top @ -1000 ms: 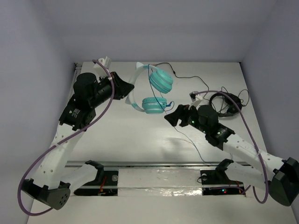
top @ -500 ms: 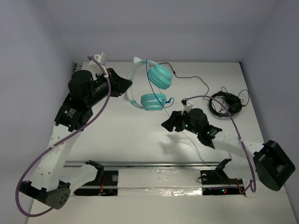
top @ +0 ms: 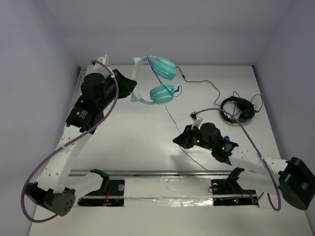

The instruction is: Wrap the headphones

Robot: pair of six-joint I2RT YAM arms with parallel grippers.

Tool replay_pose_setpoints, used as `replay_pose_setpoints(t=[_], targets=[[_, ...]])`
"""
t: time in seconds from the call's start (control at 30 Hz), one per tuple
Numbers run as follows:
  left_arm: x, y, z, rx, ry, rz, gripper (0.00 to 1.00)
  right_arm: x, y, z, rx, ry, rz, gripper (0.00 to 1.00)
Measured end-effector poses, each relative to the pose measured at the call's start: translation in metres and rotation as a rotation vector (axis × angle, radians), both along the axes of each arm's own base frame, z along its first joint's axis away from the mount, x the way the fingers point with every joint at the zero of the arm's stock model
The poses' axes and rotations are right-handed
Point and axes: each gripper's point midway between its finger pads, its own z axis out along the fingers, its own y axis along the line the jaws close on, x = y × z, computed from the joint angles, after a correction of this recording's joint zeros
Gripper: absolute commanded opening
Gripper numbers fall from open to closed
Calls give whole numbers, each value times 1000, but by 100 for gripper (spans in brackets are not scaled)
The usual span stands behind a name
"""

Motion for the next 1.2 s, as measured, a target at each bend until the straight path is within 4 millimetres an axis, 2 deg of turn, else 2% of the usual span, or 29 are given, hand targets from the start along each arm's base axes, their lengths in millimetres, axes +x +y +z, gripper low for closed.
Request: replay_pose_setpoints(t=[0.2,0.43,0.57,0.7,0.8,0.97,1.03,1.2], targets=[[26,27,-32,50,58,203,0,-37,9,16,-33,16,76,0],[43,60,-64,152,98,394,0,-69,18,52,-71,39,165,0],[46,75,-90,225,141,471,0,-82,26,87,-85,33,219,0],[44,83,-116,299,191,514,0,-85,33,118,-96,4,258,0],[40,81,-130,344,210,520,0,-86,39,127,-122,0,293,0],[26,64,-147,423,230,480,0,-84,46,128,-209,1,330,0],[20,55,-155,457,234,451,0,-79,47,138,-222,-26,325,0],[-4,37,-182,558,271,348,0,-55,50,181,-236,-158,262,0]])
